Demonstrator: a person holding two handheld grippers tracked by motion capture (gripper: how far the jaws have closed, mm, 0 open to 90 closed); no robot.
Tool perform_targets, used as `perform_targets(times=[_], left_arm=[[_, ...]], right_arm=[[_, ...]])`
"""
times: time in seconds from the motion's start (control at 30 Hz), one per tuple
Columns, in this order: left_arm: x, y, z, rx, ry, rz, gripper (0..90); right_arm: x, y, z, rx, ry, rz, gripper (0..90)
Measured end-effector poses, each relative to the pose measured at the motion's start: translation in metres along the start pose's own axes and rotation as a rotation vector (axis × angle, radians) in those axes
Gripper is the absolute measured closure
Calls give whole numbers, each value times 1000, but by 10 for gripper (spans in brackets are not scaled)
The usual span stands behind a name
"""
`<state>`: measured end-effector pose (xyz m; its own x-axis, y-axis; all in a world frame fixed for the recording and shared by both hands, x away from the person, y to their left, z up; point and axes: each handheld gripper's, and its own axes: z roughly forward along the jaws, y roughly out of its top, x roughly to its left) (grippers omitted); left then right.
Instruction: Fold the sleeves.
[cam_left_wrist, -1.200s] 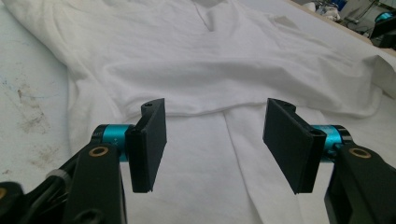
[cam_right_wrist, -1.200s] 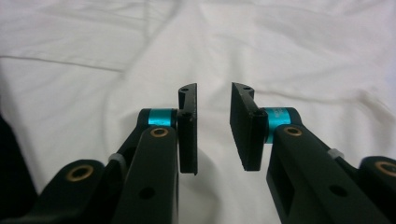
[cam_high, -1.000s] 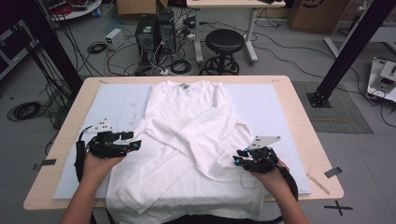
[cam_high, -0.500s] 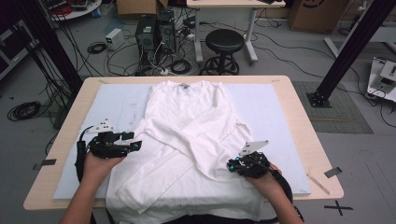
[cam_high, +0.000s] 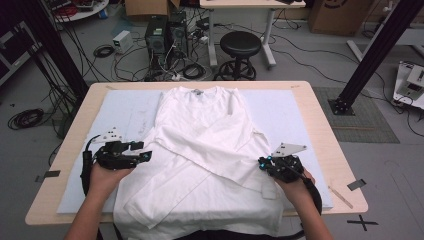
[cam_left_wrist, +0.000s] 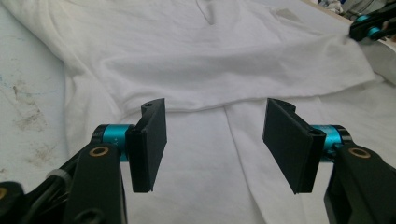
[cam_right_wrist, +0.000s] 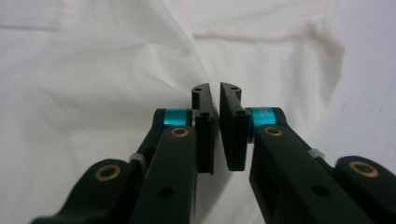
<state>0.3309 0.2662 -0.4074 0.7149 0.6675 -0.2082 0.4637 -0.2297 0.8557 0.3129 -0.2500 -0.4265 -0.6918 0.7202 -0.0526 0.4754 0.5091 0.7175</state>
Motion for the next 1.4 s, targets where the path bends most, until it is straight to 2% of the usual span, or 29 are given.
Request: perform_targets(times=[0.1, 0.17, 0.2, 0.27, 0.37, 0.4, 0.5, 0.57, 0.63, 0.67, 0.7, 0.73, 0.8, 0.9, 1.0, 1.07, 1.1, 1.17, 1.2, 1.23, 1.33, 1.4], left_arm=[[0, 0, -1, -3, 3, 1, 398], [1, 0, -2, -7, 5, -2, 398], [1, 0, -2, -7, 5, -2, 399], [2, 0, -2, -10, 7, -4, 398], [1, 0, -3, -12, 7, -4, 398], [1, 0, -4, -19, 5, -4, 398], [1, 0, -5, -23, 5, -7, 398], [1, 0, -5, -23, 4, -6, 398], [1, 0, -5, -22, 4, -7, 398], [1, 0, -4, -19, 4, -4, 398], [1, 0, -4, -19, 4, -4, 398], [0, 1, -3, -19, 3, -5, 398], [0, 1, -4, -19, 4, -2, 398], [1, 1, -4, -23, 6, -9, 398], [2, 1, -4, -22, 9, -8, 398], [1, 1, -4, -24, 7, -9, 398], [1, 1, -4, -22, 6, -6, 398], [1, 1, -4, -21, 6, -3, 398], [1, 1, -4, -21, 6, -3, 398], [1, 1, -4, -22, 4, -2, 398], [1, 1, -5, -26, 5, -2, 398], [1, 2, -6, -33, 1, -5, 398]], right_arm=[[-6, -6, 7, 25, -10, 14, 817], [-9, -4, -1, -9, -16, 23, 799], [-9, -4, -1, -9, -16, 23, 799], [-4, 3, -19, -50, -8, 9, 782], [1, 4, -25, -54, 3, 0, 751], [6, 2, -28, -43, 18, -1, 739], [7, -3, -30, -21, 30, 8, 701], [6, -12, -28, 7, 62, 39, 676], [5, -16, -25, 28, 68, 41, 705], [4, -22, -18, 65, 96, 31, 815], [3, -24, -15, 76, 98, 24, 858], [4, -24, -13, 91, 89, 8, 894], [3, -23, -13, 90, 84, -1, 900], [2, -14, -21, 60, 38, -25, 900], [2, -11, -25, 48, 21, -32, 900], [-1, -3, -38, -4, -18, -38, 900], [-2, -4, -39, -18, -8, -19, 800], [-6, -9, -32, 18, 28, 23, 718], [-6, -9, -32, 18, 28, 23, 718], [-7, -15, -24, 51, 45, 36, 700], [-5, -19, -15, 81, 70, 35, 704], [-1, -23, -7, 113, 91, 24, 780]])
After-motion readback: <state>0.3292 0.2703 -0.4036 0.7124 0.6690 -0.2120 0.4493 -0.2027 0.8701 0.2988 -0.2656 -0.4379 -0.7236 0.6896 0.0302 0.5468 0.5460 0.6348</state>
